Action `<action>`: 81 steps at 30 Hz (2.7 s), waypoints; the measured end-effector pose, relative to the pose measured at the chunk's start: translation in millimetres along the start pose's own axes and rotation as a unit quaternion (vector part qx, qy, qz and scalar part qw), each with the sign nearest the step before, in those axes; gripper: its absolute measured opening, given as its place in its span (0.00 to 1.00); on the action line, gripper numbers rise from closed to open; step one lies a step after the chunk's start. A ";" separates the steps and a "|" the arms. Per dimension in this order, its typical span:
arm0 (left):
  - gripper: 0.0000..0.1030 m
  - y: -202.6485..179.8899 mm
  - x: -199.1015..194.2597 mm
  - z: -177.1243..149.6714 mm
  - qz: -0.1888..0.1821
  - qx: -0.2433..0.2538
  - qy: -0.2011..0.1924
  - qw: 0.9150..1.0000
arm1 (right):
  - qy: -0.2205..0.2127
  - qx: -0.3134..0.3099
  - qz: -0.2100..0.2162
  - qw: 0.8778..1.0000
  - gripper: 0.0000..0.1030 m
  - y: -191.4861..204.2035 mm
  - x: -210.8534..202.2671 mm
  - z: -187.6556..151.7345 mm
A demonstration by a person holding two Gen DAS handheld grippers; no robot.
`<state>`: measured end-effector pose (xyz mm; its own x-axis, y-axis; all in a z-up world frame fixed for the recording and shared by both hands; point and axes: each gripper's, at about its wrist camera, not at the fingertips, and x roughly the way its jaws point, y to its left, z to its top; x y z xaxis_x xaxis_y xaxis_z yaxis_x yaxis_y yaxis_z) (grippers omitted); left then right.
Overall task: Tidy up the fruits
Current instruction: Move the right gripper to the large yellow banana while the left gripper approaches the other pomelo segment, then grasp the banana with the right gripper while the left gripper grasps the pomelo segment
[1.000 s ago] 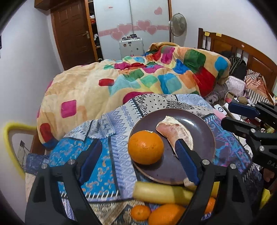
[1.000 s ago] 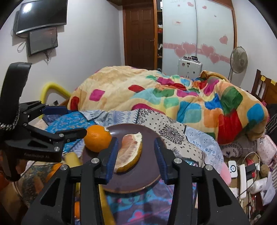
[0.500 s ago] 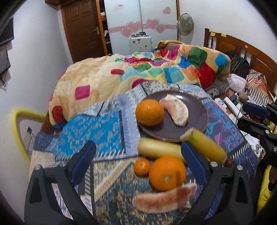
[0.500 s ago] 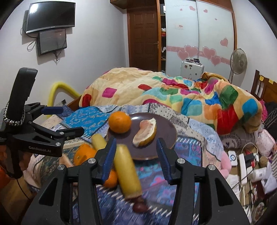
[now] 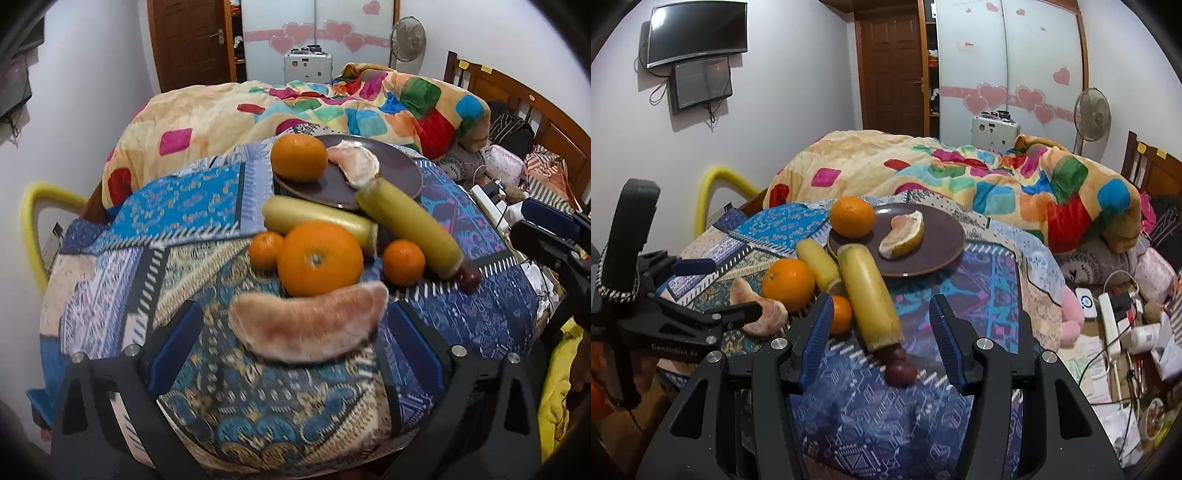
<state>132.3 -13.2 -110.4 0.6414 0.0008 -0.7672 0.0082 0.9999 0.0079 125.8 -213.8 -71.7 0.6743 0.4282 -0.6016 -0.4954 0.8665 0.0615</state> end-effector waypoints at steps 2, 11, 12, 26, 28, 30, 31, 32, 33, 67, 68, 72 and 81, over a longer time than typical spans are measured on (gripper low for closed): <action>0.99 -3.6 -0.7 -6.6 0.003 -0.002 -0.002 1.000 | 0.003 0.002 0.000 1.000 0.49 -1.3 0.2 -5.1; 0.99 -22.6 25.3 -20.4 0.020 -0.001 0.017 1.000 | 0.020 0.009 0.004 1.000 0.49 -3.8 6.1 -21.7; 0.99 -22.9 29.2 -19.9 0.025 -0.006 0.015 1.000 | 0.021 0.010 0.005 1.000 0.49 -4.5 7.9 -22.6; 0.92 -2.0 28.3 -30.7 0.019 0.031 -0.008 0.999 | 0.048 -0.002 0.007 0.999 0.49 -3.3 40.9 -22.1; 0.90 5.8 21.7 -36.2 0.023 0.046 -0.010 0.999 | 0.051 -0.004 0.006 0.999 0.49 -3.0 45.5 -21.0; 0.90 15.4 14.8 -41.2 0.027 0.056 -0.007 0.998 | 0.055 -0.007 0.008 0.998 0.49 -2.4 50.7 -20.1; 0.90 18.6 12.9 -42.8 0.030 0.059 -0.006 0.998 | 0.057 -0.009 0.009 0.998 0.49 -1.7 52.9 -19.7; 0.90 23.1 11.1 -45.3 0.035 0.062 -0.005 0.997 | 0.058 -0.010 0.009 0.998 0.49 -0.9 55.0 -19.4; 0.90 28.5 9.8 -47.6 0.040 0.064 -0.004 0.997 | 0.059 -0.011 0.010 0.998 0.49 0.1 57.3 -19.0; 0.90 82.2 5.8 -21.0 0.018 -0.016 0.008 1.000 | 0.093 -0.034 0.046 0.994 0.40 4.6 87.0 1.8; 0.90 78.6 8.0 -19.0 0.016 -0.012 0.007 1.000 | 0.091 -0.035 0.047 0.994 0.40 4.2 87.4 3.1; 0.90 62.4 19.6 -14.7 0.003 0.013 0.014 1.000 | 0.088 -0.043 0.053 0.994 0.40 5.8 92.6 9.9; 0.70 48.7 47.6 -8.7 -0.035 0.025 0.038 0.998 | 0.089 -0.047 0.065 0.993 0.38 5.4 98.1 11.2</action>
<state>156.6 35.6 -152.1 0.5783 -0.0658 -0.8132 0.0901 0.9958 -0.0165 195.4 -164.3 -121.5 0.4980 0.4763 -0.7247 -0.6272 0.7749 0.0784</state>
